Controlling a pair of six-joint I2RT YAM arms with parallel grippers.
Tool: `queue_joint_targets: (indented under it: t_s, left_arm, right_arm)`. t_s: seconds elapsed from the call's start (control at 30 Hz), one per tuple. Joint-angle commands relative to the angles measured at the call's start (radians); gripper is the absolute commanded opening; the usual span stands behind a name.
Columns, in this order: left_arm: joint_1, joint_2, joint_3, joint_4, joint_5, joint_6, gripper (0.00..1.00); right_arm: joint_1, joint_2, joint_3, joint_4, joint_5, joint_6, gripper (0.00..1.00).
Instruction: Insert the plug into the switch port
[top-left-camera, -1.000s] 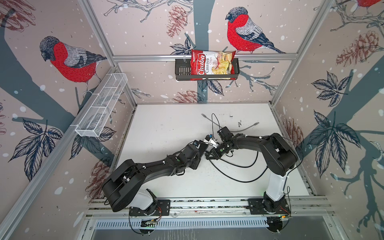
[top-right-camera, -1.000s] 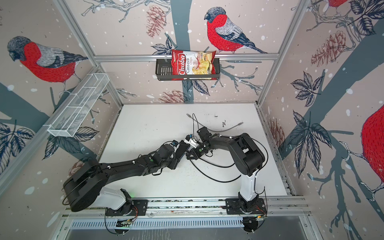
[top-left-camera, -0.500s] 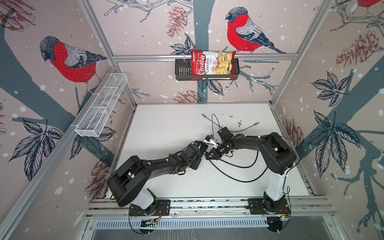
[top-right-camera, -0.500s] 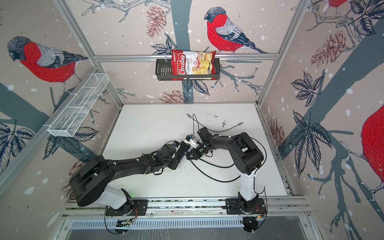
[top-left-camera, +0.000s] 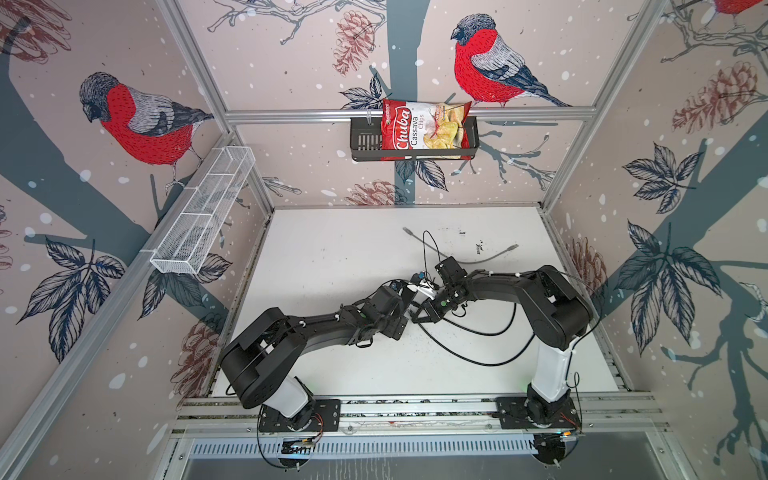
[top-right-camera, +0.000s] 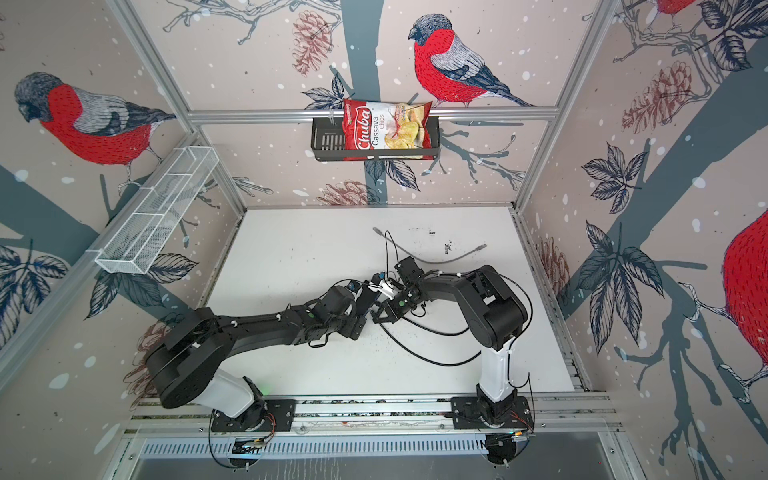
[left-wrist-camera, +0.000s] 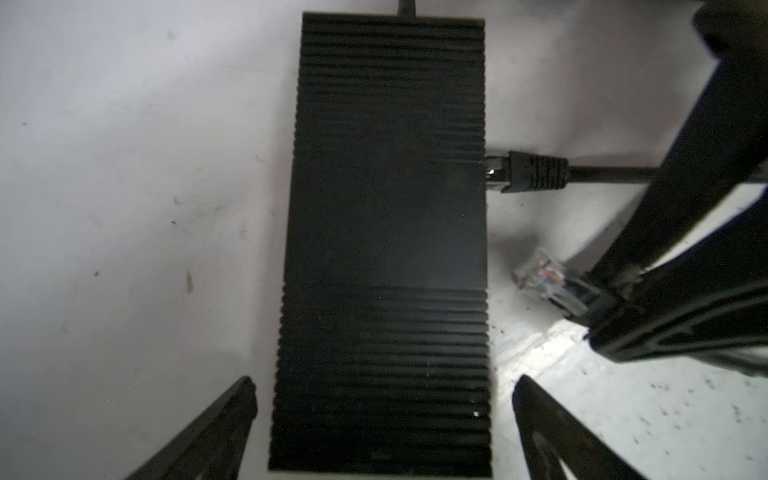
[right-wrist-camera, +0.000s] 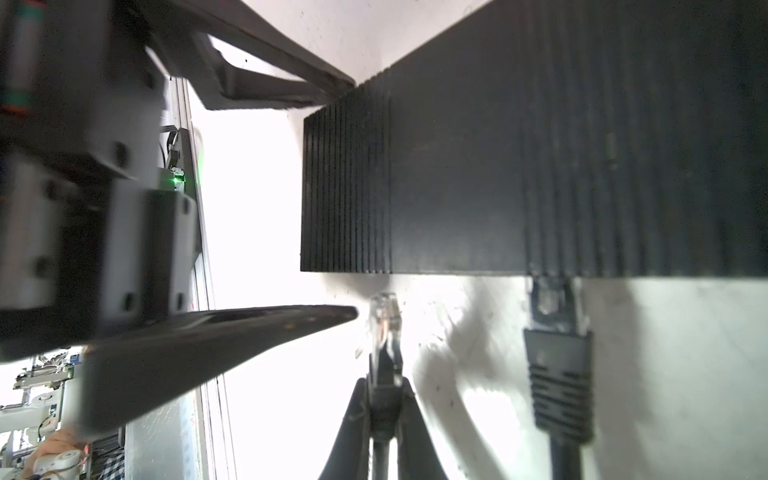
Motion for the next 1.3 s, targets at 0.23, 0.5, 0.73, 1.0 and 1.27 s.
queue_joint_targets:
  t_s: [0.23,0.5,0.73,1.0,1.27]
  left_arm:
    - [0.045,-0.209,0.015,-0.007,0.129,-0.041,0.90]
    - [0.064,-0.184,0.057,0.028,0.224,-0.149,0.84]
    - [0.068,-0.112,0.090,0.064,0.266,-0.215,0.73]
    - [0.068,-0.066,0.108,0.082,0.321,-0.212,0.30]
    - [0.068,-0.048,0.108,0.089,0.321,-0.230,0.00]
  right_arm:
    - [-0.001,-0.099,-0.030,0.053,-0.092,-0.046,0.12]
    - [0.002,-0.159,-0.025,0.063,-0.115,-0.058,0.13]
    - [0.003,-0.171,-0.014,0.052,-0.097,-0.064,0.13]
    - [0.005,-0.150,0.019,0.021,-0.074,-0.085,0.14]
    - [0.007,-0.150,0.025,0.011,-0.034,-0.085,0.16]
